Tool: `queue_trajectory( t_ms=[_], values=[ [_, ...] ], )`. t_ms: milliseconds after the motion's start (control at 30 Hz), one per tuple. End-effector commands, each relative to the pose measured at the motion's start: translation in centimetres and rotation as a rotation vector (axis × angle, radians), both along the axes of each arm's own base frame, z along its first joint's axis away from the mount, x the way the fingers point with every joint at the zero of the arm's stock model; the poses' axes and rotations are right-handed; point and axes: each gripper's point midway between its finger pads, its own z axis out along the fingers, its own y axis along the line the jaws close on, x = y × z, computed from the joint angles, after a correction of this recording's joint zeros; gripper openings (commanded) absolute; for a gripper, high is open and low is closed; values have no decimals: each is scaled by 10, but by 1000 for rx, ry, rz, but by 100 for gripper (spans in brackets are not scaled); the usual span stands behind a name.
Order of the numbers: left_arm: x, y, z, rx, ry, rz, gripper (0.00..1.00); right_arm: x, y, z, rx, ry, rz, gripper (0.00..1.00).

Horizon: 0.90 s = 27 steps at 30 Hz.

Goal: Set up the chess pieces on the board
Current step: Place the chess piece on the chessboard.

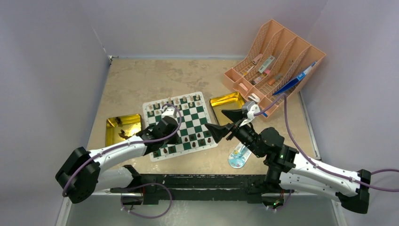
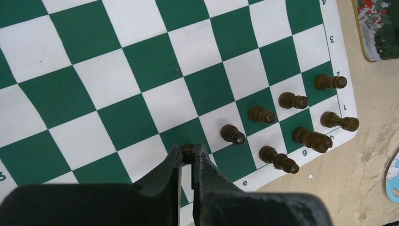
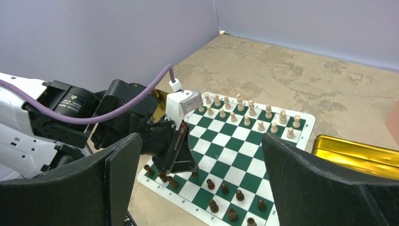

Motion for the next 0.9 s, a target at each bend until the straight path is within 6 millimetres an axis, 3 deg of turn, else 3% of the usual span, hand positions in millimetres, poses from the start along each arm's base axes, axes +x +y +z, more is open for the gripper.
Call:
queue_trajectory(
  t_ms=[0, 867],
  values=[
    [7, -11, 10, -43, -38, -1, 0, 3, -3, 18, 60, -15, -20, 99],
    [6, -7, -4, -9, -41, 3, 4, 2, -3, 22, 65, -13, -17, 99]
  ],
)
